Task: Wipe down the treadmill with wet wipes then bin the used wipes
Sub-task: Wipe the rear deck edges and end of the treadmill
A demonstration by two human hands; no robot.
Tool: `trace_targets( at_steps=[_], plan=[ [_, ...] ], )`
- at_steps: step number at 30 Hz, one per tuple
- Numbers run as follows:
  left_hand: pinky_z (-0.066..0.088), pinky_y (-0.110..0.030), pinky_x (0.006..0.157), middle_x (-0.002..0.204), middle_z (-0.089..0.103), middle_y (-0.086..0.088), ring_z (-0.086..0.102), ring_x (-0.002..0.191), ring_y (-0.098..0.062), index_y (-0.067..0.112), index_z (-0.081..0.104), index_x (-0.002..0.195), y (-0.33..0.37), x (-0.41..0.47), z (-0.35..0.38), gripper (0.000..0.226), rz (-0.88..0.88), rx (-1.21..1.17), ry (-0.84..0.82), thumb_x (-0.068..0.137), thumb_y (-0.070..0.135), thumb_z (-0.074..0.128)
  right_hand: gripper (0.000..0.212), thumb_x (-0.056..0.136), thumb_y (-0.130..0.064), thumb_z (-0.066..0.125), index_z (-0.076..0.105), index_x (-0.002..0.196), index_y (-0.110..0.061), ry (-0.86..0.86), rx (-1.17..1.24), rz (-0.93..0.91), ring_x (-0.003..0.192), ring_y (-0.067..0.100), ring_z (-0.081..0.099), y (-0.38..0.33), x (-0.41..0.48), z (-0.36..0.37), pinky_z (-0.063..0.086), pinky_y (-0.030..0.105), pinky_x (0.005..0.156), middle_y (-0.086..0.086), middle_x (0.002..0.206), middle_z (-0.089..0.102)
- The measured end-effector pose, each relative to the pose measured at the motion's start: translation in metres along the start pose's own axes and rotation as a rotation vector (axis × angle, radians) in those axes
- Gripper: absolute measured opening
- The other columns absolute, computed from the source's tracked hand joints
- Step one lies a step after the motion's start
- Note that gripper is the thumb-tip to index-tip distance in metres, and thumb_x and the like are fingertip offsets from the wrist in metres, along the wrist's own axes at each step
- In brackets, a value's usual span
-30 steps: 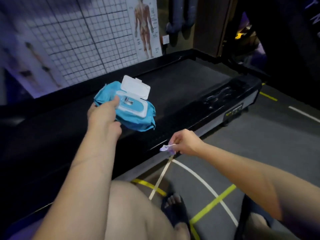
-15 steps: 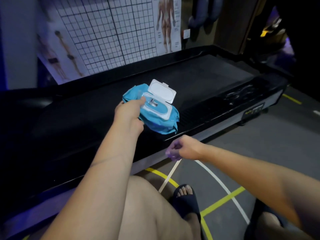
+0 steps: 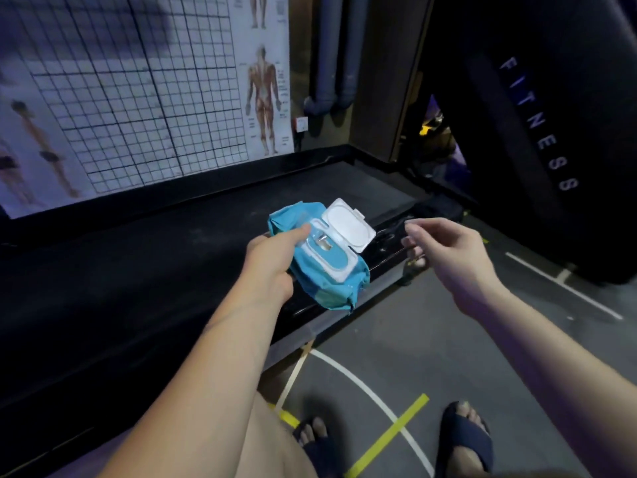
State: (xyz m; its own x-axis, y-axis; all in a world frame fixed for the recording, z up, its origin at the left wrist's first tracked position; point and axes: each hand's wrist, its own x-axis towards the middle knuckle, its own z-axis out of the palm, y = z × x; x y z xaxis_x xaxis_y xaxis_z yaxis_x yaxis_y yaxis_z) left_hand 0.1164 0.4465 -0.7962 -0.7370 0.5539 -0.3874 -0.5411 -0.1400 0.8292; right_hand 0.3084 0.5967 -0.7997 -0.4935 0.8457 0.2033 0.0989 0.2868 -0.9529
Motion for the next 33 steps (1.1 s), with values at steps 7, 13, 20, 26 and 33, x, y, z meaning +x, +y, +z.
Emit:
trace_targets(
  at_steps=[7,13,20,26,33],
  plan=[
    [0.065,-0.040,0.073,0.094,0.082,-0.011,0.080,0.082,-0.025,0.008,0.075,0.111,-0.017,-0.005,0.045,0.021,-0.040,0.094,-0.209,0.091,0.007,0.079,0.010,0.085,-0.027,0.079,0.078,0.095,-0.031,-0.221,-0.442,-0.244,0.063,0.008,0.051,-0.007,-0.013,-0.001,0.038,0.015,0.062,-0.007,0.088,0.060],
    [0.061,-0.030,0.053,0.091,0.081,-0.013,0.079,0.072,-0.023,0.006,0.076,0.106,-0.024,-0.005,0.052,0.015,-0.029,0.097,-0.203,0.091,0.005,0.078,0.020,0.090,-0.023,0.072,0.076,0.103,-0.037,-0.285,-0.544,-0.302,0.062,0.004,0.054,0.000,-0.007,-0.004,0.037,0.011,0.062,-0.006,0.091,0.052],
    [0.061,-0.030,0.055,0.095,0.081,-0.015,0.080,0.076,-0.024,0.001,0.076,0.113,-0.025,-0.005,0.062,0.022,-0.047,0.107,-0.260,0.091,0.005,0.079,0.010,0.086,-0.043,0.077,0.076,0.096,-0.039,-0.144,-0.526,-0.397,0.066,0.006,0.057,0.004,0.000,-0.001,0.038,0.013,0.060,-0.011,0.084,0.056],
    [0.060,-0.029,0.056,0.096,0.081,-0.014,0.080,0.080,-0.025,0.002,0.076,0.114,-0.037,-0.001,0.076,0.025,-0.037,0.120,-0.217,0.090,0.007,0.081,0.008,0.087,-0.043,0.076,0.076,0.092,-0.037,-0.159,-0.582,-0.382,0.067,0.004,0.055,0.007,0.006,-0.005,0.049,0.026,0.063,-0.011,0.085,0.055],
    [0.065,-0.035,0.068,0.092,0.081,-0.014,0.080,0.084,-0.029,0.002,0.077,0.107,-0.048,-0.006,0.099,0.021,0.023,0.195,-0.187,0.090,0.013,0.083,0.003,0.089,-0.037,0.074,0.074,0.092,-0.039,-0.101,-0.640,-0.207,0.077,0.000,0.057,-0.002,0.006,-0.013,0.049,0.026,0.070,-0.014,0.092,0.055]
  ],
)
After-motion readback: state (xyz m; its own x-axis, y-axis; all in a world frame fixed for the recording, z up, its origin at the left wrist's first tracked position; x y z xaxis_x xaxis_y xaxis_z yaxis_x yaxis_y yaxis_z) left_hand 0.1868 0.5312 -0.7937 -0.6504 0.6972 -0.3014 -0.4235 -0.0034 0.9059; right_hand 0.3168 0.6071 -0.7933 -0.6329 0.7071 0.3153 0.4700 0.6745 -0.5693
